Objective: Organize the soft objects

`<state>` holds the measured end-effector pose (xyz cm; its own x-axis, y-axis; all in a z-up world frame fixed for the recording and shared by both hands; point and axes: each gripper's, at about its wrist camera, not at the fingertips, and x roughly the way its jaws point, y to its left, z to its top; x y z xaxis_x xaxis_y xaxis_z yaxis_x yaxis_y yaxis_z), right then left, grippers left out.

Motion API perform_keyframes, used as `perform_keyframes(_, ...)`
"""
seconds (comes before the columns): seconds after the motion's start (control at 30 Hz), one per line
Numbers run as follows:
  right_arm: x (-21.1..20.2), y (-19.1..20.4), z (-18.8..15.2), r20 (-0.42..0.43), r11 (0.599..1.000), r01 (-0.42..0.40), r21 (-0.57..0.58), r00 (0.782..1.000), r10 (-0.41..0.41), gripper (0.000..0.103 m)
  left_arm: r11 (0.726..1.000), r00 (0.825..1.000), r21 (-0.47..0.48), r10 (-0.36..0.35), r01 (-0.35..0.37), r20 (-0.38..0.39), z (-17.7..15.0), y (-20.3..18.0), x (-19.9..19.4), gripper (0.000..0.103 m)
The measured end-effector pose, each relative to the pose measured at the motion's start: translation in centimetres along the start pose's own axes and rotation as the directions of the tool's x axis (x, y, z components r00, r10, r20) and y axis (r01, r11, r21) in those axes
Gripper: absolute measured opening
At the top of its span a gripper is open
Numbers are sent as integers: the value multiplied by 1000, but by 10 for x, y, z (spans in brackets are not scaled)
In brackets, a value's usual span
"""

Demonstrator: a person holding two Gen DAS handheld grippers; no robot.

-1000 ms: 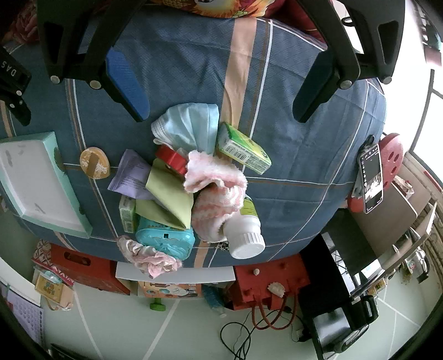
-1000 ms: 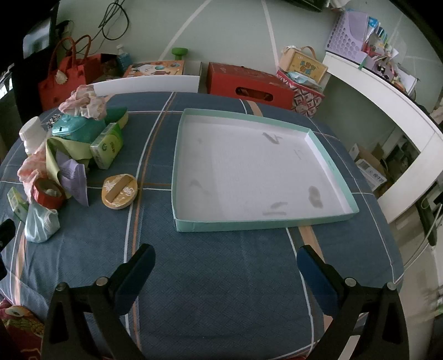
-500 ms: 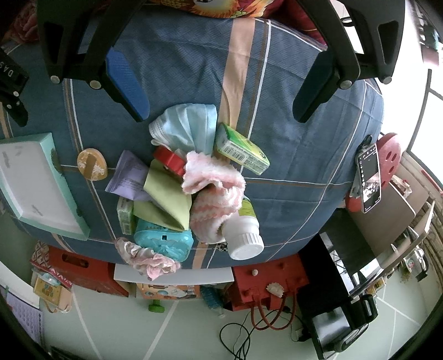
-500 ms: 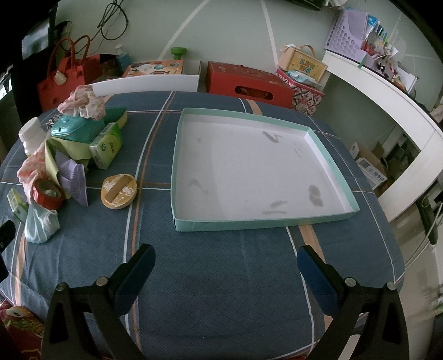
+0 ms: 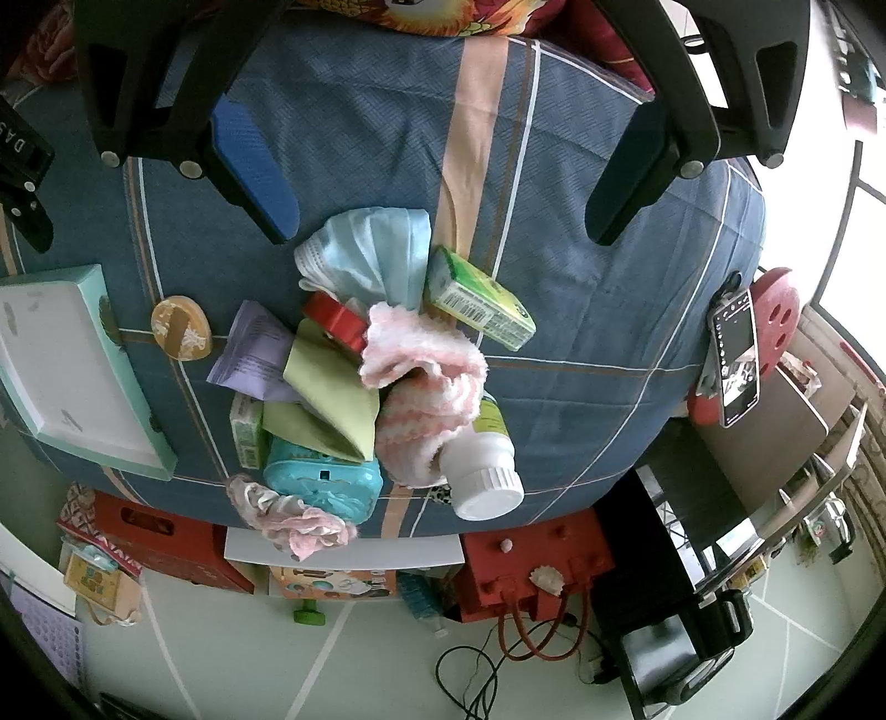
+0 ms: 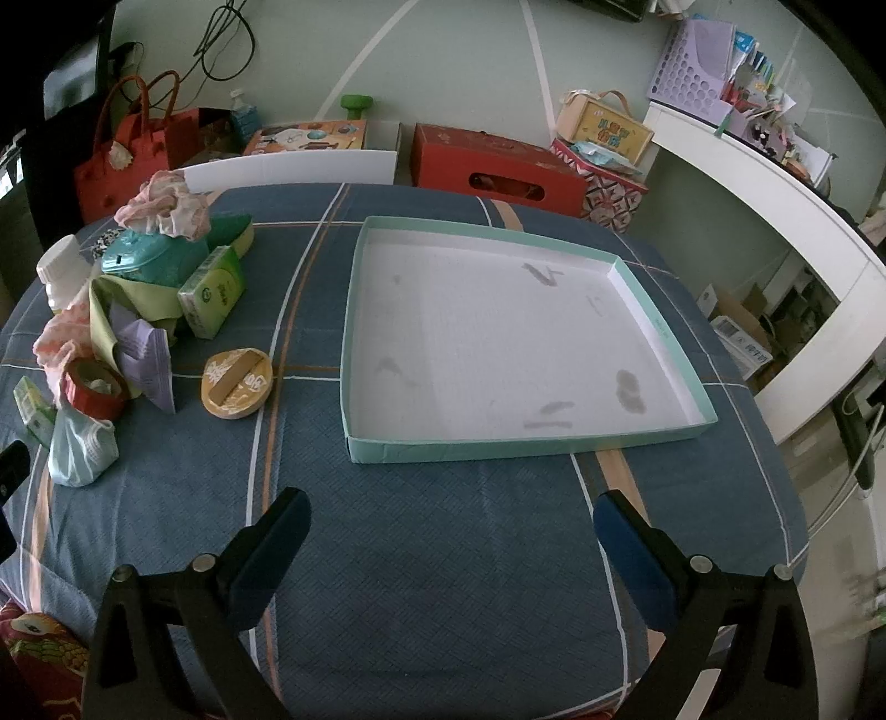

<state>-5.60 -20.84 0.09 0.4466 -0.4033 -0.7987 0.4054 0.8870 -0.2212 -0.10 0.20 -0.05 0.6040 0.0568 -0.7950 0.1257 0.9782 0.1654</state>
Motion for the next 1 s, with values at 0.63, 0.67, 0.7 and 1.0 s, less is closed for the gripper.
perform_keyframes(0.63,0,0,0,1,1000,4,-1,1000,-4,103,1000,1000,0,9,-9,-1,0,0,1,103)
perform_keyframes(0.67,0,1,0,1,1000,4,0,1000,-4,103,1000,1000,0,9,-9,-1,0,0,1,103)
perform_keyframes(0.7,0,1,0,1,1000,4,0,1000,-4,103,1000,1000,0,9,-9,-1,0,0,1,103)
perform_keyframes(1.0,-1,1,0,2,1000,4,-1,1000,-4,103,1000,1000,1,8,-8,-2,0,0,1,103)
